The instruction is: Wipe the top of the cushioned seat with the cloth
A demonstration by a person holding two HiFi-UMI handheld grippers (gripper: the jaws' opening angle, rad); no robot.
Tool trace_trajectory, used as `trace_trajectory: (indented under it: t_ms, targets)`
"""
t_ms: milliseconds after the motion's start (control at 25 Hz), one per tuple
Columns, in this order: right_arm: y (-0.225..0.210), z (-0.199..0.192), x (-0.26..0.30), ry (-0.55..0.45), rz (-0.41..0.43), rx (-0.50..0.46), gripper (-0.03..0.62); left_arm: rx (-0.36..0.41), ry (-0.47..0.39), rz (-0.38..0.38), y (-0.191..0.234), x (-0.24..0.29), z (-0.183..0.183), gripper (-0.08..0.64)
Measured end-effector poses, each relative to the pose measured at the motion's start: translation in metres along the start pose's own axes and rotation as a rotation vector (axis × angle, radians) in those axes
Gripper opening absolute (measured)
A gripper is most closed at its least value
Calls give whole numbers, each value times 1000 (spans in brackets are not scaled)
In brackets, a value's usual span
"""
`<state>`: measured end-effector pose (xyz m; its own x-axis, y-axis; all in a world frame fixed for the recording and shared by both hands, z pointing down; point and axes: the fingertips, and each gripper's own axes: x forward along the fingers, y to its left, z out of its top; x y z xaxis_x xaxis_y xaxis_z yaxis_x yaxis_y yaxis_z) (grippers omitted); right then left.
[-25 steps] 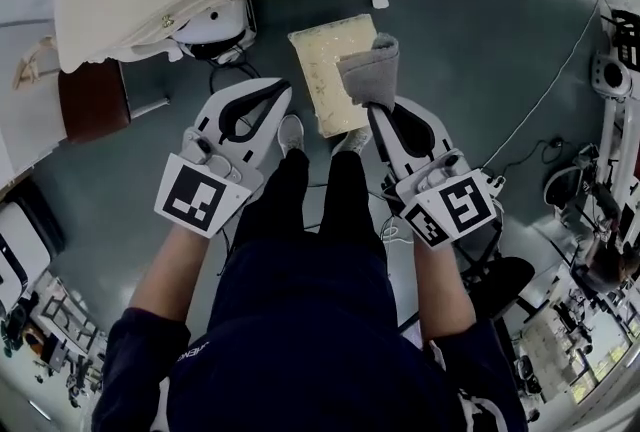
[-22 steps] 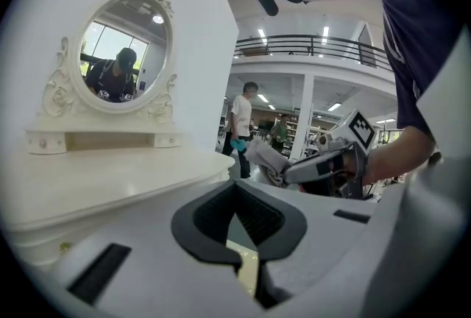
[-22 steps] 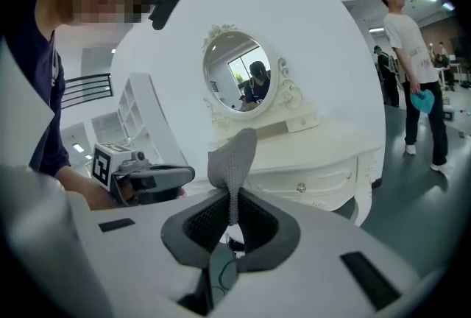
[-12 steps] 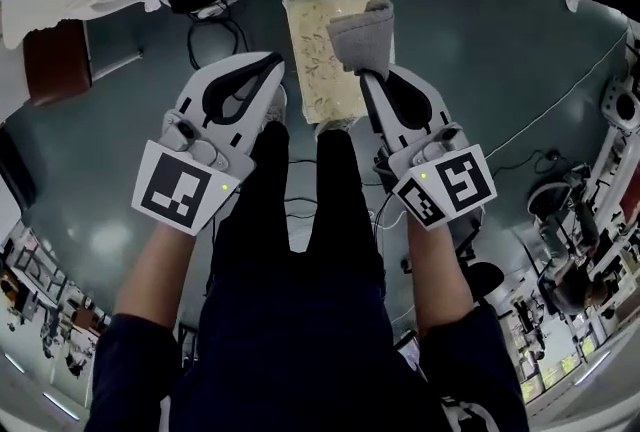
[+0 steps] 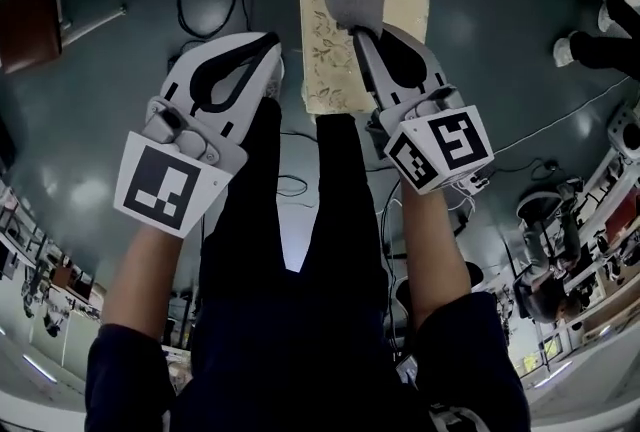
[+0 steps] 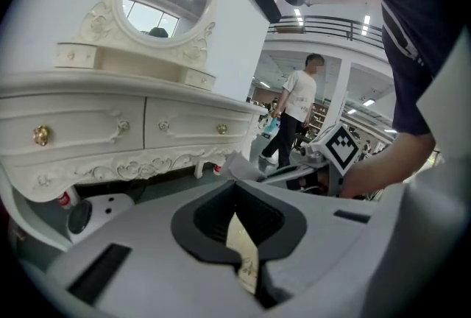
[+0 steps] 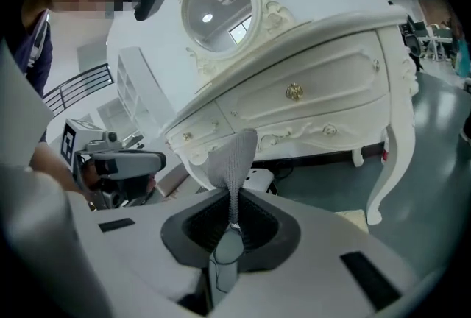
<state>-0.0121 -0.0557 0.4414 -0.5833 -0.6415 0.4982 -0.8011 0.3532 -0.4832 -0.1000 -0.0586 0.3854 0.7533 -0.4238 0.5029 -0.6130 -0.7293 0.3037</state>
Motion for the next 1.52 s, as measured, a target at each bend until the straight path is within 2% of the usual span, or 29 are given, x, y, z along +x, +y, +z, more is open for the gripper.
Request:
trace_trajectory:
  t_ms: [320,560,840,1160,1520]
  targets:
    - [-25,-42,59,64,5,-21,38,-77,46,22,23,4,-54,6]
    - [-26,-72,92,118,17,-23,38,-115,54,41,39,-1,-74,6]
    - [-40,-102,119,187,-12,-23,38,-154,79,60,45,-3,-94,7]
    - [-66,-131,125,301,-38,-33,38,-169,104,56,40,9,-99,7]
    - [-109,-130,102,297,-109,-5,38,-141,109,15,20,39,-84,6]
